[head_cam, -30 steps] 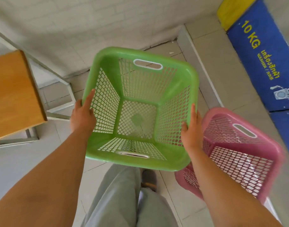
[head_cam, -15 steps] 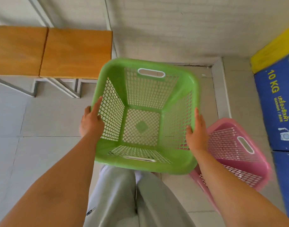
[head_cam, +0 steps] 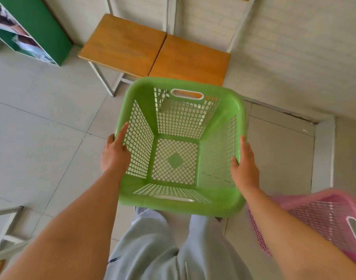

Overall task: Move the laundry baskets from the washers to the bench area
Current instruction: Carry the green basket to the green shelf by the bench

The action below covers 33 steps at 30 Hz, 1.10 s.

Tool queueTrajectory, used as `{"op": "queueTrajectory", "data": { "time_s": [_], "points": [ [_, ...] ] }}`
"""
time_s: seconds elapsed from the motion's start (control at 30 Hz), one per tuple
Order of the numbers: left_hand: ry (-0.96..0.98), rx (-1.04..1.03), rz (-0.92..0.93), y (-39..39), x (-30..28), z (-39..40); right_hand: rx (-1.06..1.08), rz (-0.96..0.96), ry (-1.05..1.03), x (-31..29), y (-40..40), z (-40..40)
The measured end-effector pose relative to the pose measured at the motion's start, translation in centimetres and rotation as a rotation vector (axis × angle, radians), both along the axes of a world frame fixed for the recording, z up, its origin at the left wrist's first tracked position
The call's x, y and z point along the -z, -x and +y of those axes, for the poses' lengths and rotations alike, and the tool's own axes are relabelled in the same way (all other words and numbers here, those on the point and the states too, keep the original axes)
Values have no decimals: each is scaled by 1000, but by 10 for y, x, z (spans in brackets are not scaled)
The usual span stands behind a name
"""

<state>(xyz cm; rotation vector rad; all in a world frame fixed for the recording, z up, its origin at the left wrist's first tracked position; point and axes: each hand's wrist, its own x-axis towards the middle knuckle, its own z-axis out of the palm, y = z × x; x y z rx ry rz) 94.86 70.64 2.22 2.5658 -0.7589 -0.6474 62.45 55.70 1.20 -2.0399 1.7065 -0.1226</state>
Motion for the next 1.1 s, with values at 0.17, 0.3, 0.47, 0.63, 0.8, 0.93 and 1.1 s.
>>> {"op": "queueTrajectory", "data": {
  "time_s": [0.17,0.3,0.47,0.63,0.8,0.93,1.1],
  "points": [
    [4,-122,-16,-91,-9,62,-135,31,-24,1,-110,24],
    [-8,-200,-45,-155,-13,93,-224,5,-33,0,-192,32],
    [-4,-300,-47,-228,-12,114,-326,-21,-52,2,-289,23],
    [-31,-384,-62,-314,-10,116,-401,-64,-65,8,-395,4],
    [-51,-445,-78,-399,-14,107,-468,-77,-85,9,-493,-18],
    [-62,-474,-76,-462,-18,97,-476,-65,-87,7,-562,-33],
    [-59,-442,-67,-554,-12,76,-472,-54,-62,13,-646,-49]
  ]
}}
